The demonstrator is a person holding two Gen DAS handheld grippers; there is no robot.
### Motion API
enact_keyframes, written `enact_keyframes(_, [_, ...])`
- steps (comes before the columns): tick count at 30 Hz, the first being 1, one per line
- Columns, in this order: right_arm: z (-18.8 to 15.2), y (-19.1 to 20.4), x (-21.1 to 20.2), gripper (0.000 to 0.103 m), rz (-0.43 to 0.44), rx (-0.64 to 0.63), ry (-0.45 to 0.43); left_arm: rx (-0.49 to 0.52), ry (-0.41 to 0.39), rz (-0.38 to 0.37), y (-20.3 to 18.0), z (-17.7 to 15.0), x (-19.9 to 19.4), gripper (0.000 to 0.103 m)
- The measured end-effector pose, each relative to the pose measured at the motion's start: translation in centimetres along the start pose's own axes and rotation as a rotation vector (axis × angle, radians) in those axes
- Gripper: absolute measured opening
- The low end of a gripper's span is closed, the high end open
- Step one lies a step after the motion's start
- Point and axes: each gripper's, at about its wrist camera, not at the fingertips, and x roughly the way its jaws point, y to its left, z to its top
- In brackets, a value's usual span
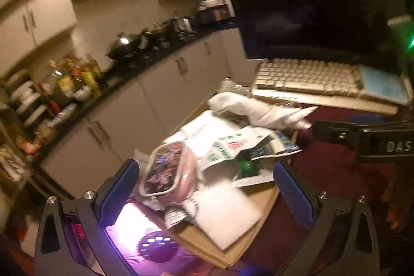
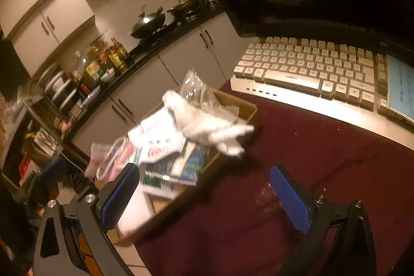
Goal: Organize soft objects
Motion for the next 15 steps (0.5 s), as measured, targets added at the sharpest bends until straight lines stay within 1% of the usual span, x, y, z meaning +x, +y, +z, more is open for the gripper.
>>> enact_keyframes(3, [-0.6, 0.6, -0.3, 0.102, -0.025, -0.029, -0.007, 0.029, -0.008, 0.113, -0.4, -0.9, -0.5, 0.103])
enact_keyframes(4, [-0.9, 0.5, -0.4, 0.102, -0.025, -0.03, -0.008, 0.025, -0.008, 0.111, -0.2, -1.2, -0.6, 0.103])
enact_keyframes(6, [-1.4, 0.8, -0.6, 0.102, -0.021, -0.03, -0.008, -0.004, 0.0, 0.063, 0.4, -1.6, -0.9, 0.103])
enact_keyframes(7, [-1.6, 0.9, -0.7, 0.102, -0.022, -0.033, -0.008, -0.032, 0.012, 0.021, 1.0, -1.8, -1.0, 0.103])
enact_keyframes(9, [-1.9, 1.4, -1.0, 0.102, -0.032, -0.035, -0.015, -0.067, 0.029, -0.019, 1.9, -2.2, -1.0, 0.103])
enact_keyframes(12, [-2.4, 2.2, -1.3, 0.102, -0.028, -0.032, -0.023, -0.079, 0.037, -0.009, 2.8, -2.7, -0.7, 0.103])
enact_keyframes(15, [-2.8, 3.1, -1.4, 0.102, -0.037, -0.04, -0.025, -0.087, 0.043, -0.018, 3.6, -3.0, -0.7, 0.103])
